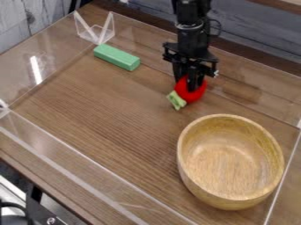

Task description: Move the red object to the right side of the table

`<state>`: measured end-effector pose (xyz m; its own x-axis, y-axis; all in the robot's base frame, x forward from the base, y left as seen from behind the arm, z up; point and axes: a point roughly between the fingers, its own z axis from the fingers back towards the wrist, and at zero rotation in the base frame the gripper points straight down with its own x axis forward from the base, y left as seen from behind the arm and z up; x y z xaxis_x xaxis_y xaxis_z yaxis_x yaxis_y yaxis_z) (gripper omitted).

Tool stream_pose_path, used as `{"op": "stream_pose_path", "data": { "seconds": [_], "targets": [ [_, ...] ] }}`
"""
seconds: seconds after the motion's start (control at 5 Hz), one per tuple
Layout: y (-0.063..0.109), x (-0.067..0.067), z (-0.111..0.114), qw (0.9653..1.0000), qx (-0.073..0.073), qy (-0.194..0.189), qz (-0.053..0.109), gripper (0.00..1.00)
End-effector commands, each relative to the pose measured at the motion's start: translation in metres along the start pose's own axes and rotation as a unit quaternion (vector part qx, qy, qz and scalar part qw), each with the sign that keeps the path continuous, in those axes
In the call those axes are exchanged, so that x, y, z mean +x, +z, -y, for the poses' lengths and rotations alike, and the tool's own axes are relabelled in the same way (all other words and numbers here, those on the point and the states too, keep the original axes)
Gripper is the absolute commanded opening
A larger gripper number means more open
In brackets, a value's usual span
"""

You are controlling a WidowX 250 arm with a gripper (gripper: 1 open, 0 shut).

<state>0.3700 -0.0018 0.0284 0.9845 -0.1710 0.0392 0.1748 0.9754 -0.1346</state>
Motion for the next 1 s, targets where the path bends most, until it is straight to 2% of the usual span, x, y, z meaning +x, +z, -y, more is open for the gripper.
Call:
{"op": "stream_pose_path", "data": {
  "seconds": [0.0,0.8],
  "targets": [
    [-0.003,0.000,0.010,0.9999,0.004,-0.011,0.006,0.00],
    [-0.018,0.001,0.020,0.9999,0.006,-0.010,-0.004,0.00]
  ]
}}
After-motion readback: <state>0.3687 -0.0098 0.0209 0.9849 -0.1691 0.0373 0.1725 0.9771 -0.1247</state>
